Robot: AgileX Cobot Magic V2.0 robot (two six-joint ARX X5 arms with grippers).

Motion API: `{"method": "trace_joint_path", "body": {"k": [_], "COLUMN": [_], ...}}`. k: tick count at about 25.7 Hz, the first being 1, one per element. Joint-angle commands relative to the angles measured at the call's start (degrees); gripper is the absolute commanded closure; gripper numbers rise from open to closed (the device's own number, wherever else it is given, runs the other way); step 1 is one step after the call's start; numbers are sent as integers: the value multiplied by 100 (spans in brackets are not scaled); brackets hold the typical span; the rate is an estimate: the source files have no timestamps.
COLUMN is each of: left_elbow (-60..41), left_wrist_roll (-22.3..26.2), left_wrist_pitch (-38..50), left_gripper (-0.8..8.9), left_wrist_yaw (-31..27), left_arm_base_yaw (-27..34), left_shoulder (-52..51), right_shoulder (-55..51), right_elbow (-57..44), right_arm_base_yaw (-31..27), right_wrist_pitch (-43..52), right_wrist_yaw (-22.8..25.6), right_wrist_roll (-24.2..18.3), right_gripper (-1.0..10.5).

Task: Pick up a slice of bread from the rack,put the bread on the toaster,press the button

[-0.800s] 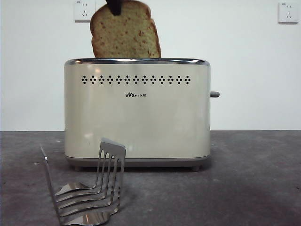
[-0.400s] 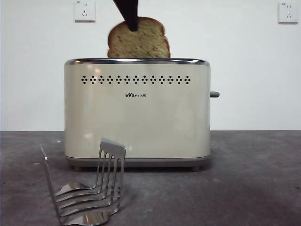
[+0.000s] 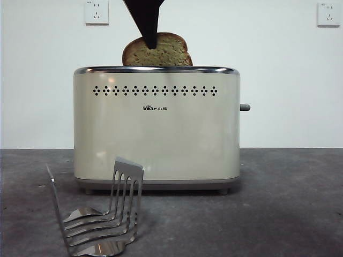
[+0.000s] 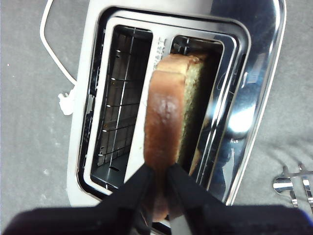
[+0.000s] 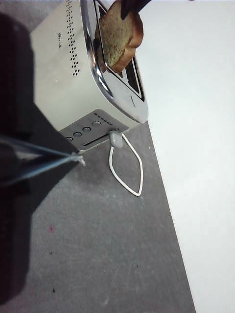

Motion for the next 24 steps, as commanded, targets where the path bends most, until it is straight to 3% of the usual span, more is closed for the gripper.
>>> {"method": "trace_joint_path", "body": {"k": [1, 5, 7, 21, 24], "left_elbow": [-37, -37, -37, -35, -35], "left_wrist_roll": [-15, -17, -42, -260, -509], "left_wrist_pitch": [48, 0, 2, -13, -79], "left_gripper": [802, 579, 522, 522, 534], "left_wrist_yaw": [107, 87, 74, 74, 74], "left_arm_base_yaw": [-13, -13, -13, -28, -31], "left_shoulder": [153, 149, 149, -610, -876], "right_shoulder": [-7, -7, -7, -7, -7], "right_elbow": [28, 28, 28, 28, 28], "right_arm_base_yaw": [-2, -2, -2, -2, -2], "right_wrist_pitch": [17, 15, 15, 37, 28], "right_wrist_yaw": [-20, -17, -17, -13, -15], "right_wrist_roll": [33, 33, 31, 63, 671], "right_gripper": [950, 950, 950, 948, 948]}}
